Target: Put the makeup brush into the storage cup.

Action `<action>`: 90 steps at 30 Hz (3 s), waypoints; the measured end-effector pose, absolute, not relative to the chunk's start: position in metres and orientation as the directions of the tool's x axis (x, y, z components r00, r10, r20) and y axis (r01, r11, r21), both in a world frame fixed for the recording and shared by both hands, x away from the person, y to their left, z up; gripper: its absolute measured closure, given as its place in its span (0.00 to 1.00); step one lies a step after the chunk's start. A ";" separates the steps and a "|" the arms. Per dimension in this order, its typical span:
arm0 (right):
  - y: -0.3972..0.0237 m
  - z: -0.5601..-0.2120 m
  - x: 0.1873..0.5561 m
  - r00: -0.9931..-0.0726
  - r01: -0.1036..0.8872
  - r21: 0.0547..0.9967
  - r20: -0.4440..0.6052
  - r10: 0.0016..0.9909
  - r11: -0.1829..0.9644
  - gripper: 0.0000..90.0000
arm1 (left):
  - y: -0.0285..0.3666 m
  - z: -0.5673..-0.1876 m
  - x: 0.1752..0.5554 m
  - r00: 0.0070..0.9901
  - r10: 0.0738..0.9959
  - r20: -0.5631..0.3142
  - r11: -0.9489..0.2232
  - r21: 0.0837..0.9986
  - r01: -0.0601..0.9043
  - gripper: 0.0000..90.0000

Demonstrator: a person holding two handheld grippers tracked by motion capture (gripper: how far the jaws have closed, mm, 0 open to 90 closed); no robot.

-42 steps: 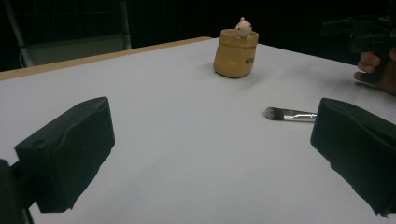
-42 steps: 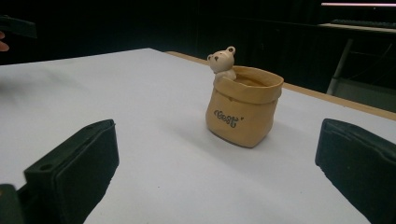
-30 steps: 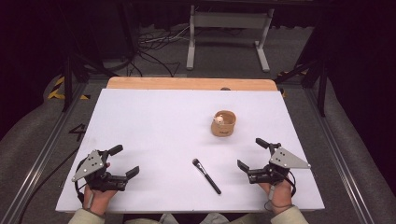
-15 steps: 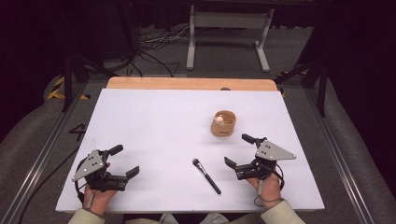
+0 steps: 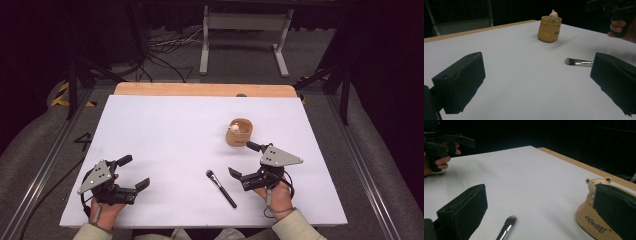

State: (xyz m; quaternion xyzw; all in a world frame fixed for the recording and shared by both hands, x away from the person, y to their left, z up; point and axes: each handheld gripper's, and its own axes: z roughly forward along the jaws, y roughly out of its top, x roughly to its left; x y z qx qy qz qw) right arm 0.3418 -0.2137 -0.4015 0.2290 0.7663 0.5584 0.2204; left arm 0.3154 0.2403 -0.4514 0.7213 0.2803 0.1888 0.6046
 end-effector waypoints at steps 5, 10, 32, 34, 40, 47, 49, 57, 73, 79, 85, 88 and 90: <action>-0.205 -0.393 0.345 -0.809 0.116 0.942 -0.093 0.581 0.313 0.00 | 0.240 -0.451 0.315 0.772 0.632 -0.066 -0.112 0.978 0.176 0.00; -0.196 -0.383 0.348 -0.821 0.157 0.909 -0.097 0.563 0.386 0.00 | 0.240 -0.451 0.315 0.773 0.630 -0.072 -0.110 0.977 0.180 0.00; -0.158 -0.353 0.370 -0.839 0.380 0.620 -0.081 0.538 0.687 0.00 | 0.241 -0.452 0.315 0.769 0.634 -0.081 -0.113 0.974 0.195 0.00; -0.153 -0.353 0.372 -0.844 0.387 0.593 -0.079 0.530 0.706 0.00 | 0.241 -0.452 0.314 0.770 0.633 -0.079 -0.116 0.974 0.196 0.00; -0.142 -0.353 0.377 -0.857 0.397 0.529 -0.080 0.509 0.751 0.00 | 0.241 -0.452 0.313 0.767 0.637 -0.072 -0.120 0.974 0.192 0.00; -0.131 -0.354 0.383 -0.865 0.414 0.434 -0.085 0.494 0.800 0.01 | 0.242 -0.452 0.311 0.767 0.637 -0.074 -0.126 0.972 0.199 0.00; -0.129 -0.354 0.384 -0.866 0.419 0.414 -0.084 0.492 0.808 0.02 | 0.243 -0.452 0.311 0.767 0.638 -0.072 -0.128 0.972 0.199 0.00; -0.118 -0.356 0.387 -0.874 0.429 0.338 -0.078 0.479 0.837 0.03 | 0.242 -0.452 0.312 0.768 0.637 -0.073 -0.128 0.972 0.199 0.00; -0.102 -0.374 0.389 -0.873 0.470 0.211 -0.028 0.486 0.857 0.13 | 0.240 -0.452 0.315 0.771 0.632 -0.080 -0.128 0.970 0.205 0.00; -0.099 -0.386 0.388 -0.858 0.505 0.174 -0.006 0.514 0.845 0.20 | 0.239 -0.452 0.316 0.773 0.630 -0.078 -0.131 0.970 0.205 0.00; -0.096 -0.396 0.386 -0.854 0.517 0.134 0.011 0.521 0.845 0.29 | 0.239 -0.452 0.317 0.771 0.631 -0.080 -0.128 0.970 0.205 0.00; -0.093 -0.402 0.384 -0.854 0.519 0.098 0.009 0.520 0.849 0.36 | 0.239 -0.452 0.317 0.772 0.631 -0.079 -0.131 0.970 0.206 0.00; -0.092 -0.404 0.384 -0.855 0.517 0.094 0.010 0.519 0.851 0.38 | 0.239 -0.452 0.317 0.771 0.632 -0.080 -0.127 0.970 0.205 0.00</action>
